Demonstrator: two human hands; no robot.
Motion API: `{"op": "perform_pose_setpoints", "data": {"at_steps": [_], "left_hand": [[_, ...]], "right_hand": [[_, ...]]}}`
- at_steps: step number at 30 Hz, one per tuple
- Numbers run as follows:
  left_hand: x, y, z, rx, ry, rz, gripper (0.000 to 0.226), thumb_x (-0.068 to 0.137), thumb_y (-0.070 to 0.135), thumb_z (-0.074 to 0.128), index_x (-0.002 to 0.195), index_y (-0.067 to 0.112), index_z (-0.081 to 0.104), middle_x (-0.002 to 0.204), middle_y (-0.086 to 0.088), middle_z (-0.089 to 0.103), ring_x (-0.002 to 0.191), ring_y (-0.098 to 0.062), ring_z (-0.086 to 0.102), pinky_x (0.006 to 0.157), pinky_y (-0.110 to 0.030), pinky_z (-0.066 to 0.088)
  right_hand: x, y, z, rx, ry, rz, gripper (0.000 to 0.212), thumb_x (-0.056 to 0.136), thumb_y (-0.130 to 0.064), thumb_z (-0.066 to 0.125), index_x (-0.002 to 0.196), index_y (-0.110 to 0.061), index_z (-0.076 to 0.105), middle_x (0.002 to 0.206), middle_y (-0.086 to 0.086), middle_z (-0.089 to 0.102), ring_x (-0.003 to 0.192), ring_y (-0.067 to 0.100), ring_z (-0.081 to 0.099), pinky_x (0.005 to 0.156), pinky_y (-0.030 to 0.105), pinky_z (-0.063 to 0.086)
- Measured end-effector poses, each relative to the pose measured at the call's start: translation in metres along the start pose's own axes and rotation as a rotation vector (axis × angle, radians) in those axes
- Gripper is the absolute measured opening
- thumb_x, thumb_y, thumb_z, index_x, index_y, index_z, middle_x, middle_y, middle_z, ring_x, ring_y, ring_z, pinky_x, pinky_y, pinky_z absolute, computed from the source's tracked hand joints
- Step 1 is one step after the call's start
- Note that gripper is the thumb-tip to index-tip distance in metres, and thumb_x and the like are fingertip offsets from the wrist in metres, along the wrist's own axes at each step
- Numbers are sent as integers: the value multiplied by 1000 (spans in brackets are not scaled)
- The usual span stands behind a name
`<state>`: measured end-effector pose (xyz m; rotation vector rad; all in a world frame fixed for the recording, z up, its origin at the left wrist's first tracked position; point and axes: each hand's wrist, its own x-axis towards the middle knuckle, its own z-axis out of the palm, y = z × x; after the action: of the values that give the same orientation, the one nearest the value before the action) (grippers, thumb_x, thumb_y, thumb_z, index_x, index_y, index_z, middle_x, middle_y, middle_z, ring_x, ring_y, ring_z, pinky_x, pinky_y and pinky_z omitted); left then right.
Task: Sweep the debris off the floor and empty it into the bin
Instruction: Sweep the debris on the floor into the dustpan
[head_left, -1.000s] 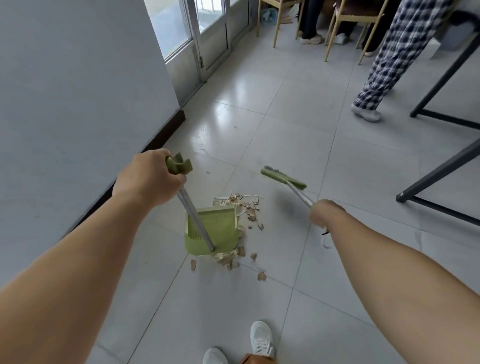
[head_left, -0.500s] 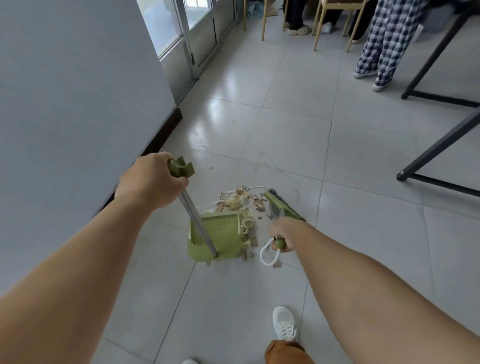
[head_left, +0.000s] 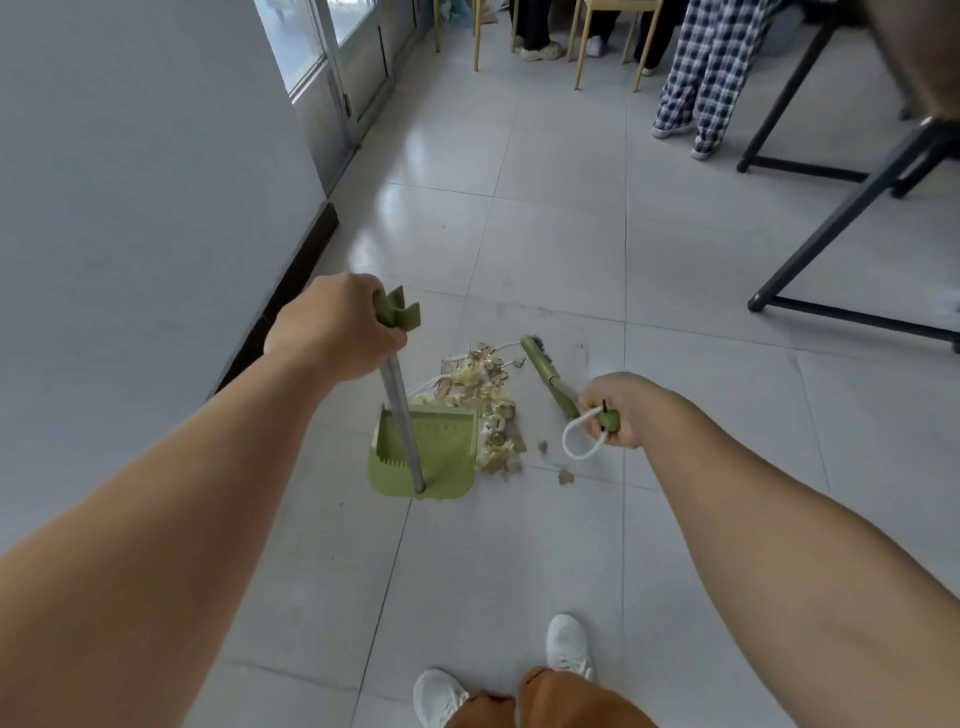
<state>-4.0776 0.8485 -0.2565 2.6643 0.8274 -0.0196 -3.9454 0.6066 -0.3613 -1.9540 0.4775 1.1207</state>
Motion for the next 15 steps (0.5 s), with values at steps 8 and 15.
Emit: {"op": "perform_pose_setpoints", "data": {"at_steps": [8, 15], "left_hand": [[-8, -2, 4, -4, -51, 42, 15, 78, 28, 71, 79, 20, 58, 74, -1, 56, 64, -18, 54, 53, -26, 38], [-16, -11, 15, -14, -103, 25, 14, 75, 25, 73, 77, 19, 61, 73, 0, 58, 64, -18, 55, 52, -25, 36]], "right_hand": [[-2, 26, -24, 196, 46, 145, 23, 93, -1, 36, 72, -7, 44, 65, 8, 41, 29, 15, 43, 31, 12, 41], [1, 28, 12, 430, -87, 241, 20, 93, -8, 40, 75, -1, 44, 63, 9, 44, 30, 17, 48, 27, 18, 39]]}}
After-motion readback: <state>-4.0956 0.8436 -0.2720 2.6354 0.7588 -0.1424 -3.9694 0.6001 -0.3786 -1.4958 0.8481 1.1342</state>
